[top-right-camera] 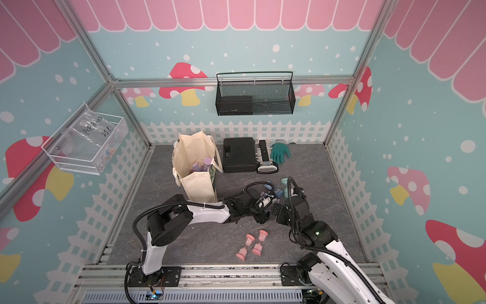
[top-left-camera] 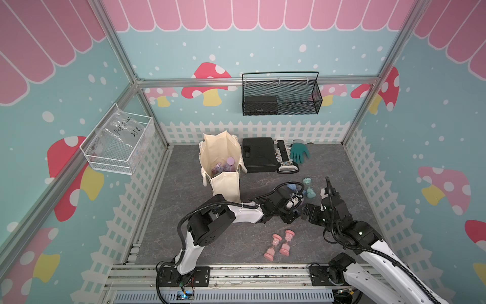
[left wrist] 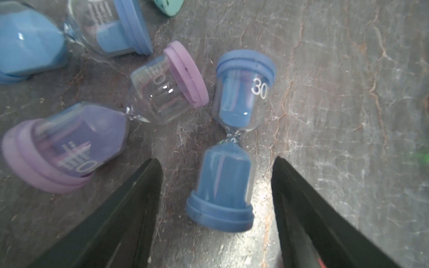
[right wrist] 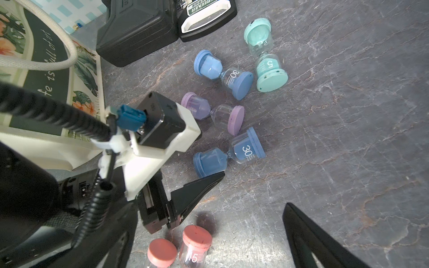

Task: Put the hourglass into the canvas bag
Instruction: Pick up the hourglass from the center of the board.

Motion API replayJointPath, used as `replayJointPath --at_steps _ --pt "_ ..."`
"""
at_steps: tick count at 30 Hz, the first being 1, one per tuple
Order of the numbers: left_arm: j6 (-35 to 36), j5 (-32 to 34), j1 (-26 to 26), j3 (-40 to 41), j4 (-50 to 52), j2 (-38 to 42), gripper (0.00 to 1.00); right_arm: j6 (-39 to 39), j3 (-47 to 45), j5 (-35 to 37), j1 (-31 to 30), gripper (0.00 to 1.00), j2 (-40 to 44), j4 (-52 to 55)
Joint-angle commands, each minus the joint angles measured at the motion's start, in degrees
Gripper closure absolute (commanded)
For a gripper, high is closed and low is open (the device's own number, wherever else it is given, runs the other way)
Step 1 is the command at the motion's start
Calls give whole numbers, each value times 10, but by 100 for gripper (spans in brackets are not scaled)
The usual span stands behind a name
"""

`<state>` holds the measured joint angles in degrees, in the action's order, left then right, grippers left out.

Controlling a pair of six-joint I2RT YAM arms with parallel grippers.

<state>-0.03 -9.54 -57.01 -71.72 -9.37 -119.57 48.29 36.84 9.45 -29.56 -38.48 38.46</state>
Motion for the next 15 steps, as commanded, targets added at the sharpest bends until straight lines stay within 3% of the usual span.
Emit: replayJointPath --at_steps 1,10,15 --pt "24 12 -9 -16 6 -16 30 8 -10 7 3 0 6 -6" --pt "42 40 -14 -35 24 -44 37 4 -14 7 3 0 4 -14" --pt "60 94 -20 -44 35 -58 42 4 -16 8 3 0 6 -14"
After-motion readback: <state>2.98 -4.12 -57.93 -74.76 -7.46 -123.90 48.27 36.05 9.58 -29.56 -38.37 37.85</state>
